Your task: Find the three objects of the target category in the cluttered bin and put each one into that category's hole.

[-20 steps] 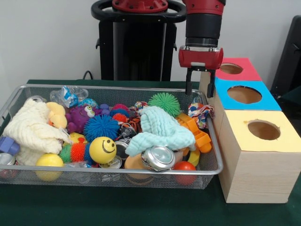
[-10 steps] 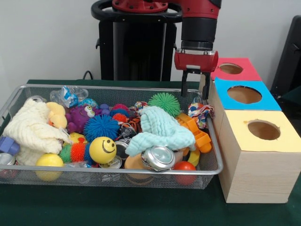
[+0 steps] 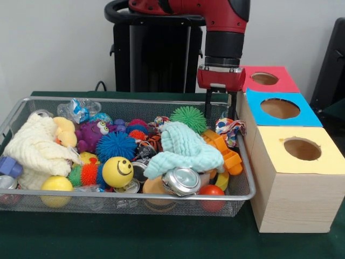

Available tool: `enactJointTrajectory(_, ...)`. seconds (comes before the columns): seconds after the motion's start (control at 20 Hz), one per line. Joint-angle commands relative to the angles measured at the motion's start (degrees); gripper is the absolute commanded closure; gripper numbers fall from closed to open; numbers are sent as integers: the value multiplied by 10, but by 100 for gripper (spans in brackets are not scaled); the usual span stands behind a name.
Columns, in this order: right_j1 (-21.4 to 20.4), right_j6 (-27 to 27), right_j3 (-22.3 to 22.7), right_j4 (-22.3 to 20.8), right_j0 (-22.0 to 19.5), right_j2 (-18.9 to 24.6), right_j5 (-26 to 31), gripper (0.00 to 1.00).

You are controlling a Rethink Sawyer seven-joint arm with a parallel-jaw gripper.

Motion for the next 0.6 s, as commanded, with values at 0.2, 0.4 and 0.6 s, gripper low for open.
enactJointTrajectory(0.2,51,212,-70,8,-6,68,-92,0)
enactJointTrajectory(0.4,56,227,-77,9,-3,71,-104,0)
enactJointTrajectory(0.6,49,226,-83,8,0,66,-100,0)
